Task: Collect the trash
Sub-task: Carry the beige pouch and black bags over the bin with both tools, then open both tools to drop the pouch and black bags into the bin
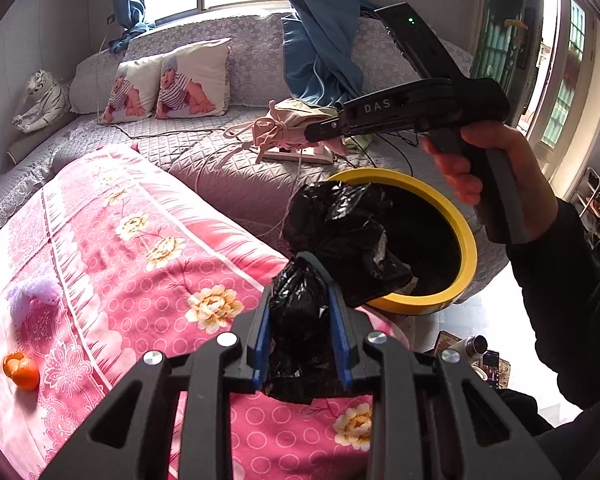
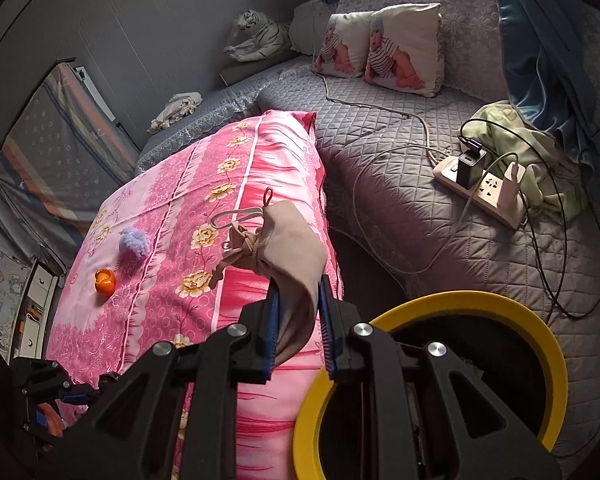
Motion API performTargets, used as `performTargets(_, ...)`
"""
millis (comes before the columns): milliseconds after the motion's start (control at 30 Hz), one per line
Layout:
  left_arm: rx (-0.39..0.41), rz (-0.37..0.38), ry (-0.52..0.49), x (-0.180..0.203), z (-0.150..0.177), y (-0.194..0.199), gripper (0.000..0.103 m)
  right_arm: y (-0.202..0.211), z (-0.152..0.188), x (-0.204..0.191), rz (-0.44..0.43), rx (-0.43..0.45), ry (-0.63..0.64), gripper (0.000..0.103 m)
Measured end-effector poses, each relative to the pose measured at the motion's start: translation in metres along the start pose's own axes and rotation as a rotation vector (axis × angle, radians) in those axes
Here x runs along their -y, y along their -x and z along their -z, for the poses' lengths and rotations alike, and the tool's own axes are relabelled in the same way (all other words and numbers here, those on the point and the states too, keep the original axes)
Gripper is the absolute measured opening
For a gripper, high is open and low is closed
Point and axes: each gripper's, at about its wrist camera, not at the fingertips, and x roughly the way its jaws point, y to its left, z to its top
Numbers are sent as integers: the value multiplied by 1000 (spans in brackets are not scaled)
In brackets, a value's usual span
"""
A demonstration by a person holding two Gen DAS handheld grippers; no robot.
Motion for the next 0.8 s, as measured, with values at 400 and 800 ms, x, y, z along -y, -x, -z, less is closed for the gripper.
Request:
performTargets(400,-15,70,-68,28,-22,-30,25,43,23,57,102,67,-111,17)
performTargets(800,-53,144,-97,53,-50,-72,25,85,52,99,264,118,-209,18)
